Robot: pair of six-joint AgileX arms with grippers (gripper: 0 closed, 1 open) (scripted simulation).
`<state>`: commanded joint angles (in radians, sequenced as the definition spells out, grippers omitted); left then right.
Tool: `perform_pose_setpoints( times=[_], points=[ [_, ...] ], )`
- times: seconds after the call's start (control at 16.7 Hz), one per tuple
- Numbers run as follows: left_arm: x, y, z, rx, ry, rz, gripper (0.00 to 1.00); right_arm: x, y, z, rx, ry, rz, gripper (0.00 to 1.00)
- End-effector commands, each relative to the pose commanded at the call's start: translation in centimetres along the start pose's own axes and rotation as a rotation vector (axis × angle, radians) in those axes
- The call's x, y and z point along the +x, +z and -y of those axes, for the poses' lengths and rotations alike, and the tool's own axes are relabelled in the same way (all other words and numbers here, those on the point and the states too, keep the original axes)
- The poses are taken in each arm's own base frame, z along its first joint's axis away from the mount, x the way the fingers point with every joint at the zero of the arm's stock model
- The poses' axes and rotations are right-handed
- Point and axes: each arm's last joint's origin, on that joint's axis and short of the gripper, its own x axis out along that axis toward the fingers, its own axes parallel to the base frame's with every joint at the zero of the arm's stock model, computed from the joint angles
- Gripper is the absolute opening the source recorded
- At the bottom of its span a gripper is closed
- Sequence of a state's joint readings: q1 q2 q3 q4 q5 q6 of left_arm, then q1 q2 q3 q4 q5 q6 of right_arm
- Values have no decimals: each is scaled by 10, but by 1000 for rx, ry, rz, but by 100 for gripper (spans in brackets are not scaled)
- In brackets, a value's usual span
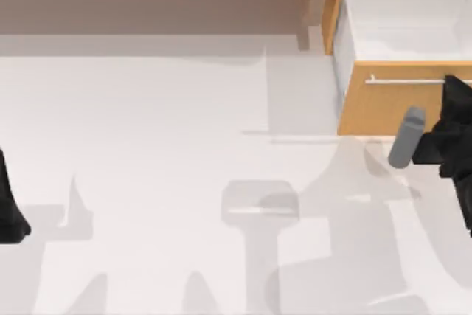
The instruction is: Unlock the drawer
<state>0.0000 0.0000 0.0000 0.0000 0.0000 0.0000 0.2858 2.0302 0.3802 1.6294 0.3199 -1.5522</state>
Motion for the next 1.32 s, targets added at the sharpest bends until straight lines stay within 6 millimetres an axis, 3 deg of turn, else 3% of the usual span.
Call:
perform_pose_setpoints(
  times=[0.24,0.48,1.26,1.32],
  points=[
    [0,0,0,0,0,0,100,-27,-1,1,2,-4,1,0],
    [0,0,0,0,0,0,100,-28,-1,2,2,-6,1,0],
    [0,0,0,0,0,0,100,-28,-1,2,2,-6,1,98],
    [0,0,0,0,0,0,100,-28,-1,2,2,-6,1,100]
  ],
)
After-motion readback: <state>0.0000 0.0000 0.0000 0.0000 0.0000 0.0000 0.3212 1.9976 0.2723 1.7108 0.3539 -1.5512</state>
